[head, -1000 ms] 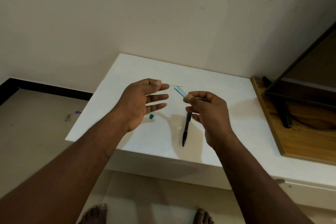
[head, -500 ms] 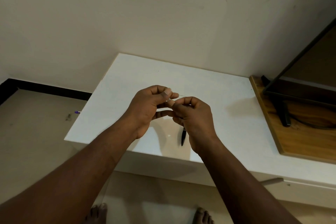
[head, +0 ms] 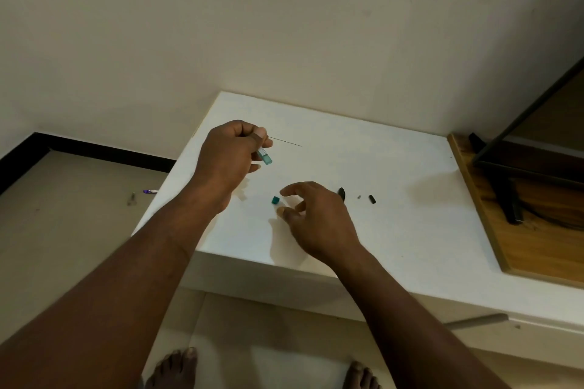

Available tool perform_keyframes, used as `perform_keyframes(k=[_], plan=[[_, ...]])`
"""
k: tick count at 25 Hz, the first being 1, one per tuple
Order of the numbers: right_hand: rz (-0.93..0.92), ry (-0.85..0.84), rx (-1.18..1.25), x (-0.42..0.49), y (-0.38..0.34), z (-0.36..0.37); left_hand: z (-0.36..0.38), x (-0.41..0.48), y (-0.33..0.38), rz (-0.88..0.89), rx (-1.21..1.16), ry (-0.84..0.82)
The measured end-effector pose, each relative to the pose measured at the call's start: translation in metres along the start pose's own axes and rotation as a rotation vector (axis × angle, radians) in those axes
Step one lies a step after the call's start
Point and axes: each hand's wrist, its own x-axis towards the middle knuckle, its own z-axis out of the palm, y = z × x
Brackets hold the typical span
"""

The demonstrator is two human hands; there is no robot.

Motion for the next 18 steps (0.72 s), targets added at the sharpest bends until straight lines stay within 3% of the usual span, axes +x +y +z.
perform_keyframes(k=[5, 18], plan=[[-0.221, -0.026, -0.338, 0.001, -0.003, 0.021, 0.0, -0.002, 0.0, -0.015, 0.05, -0.041], [-0.074, 0.064, -0.254, 0.003, 0.002, 0.016, 0.003, -0.004, 0.001, -0.027, 0.064, -0.09]])
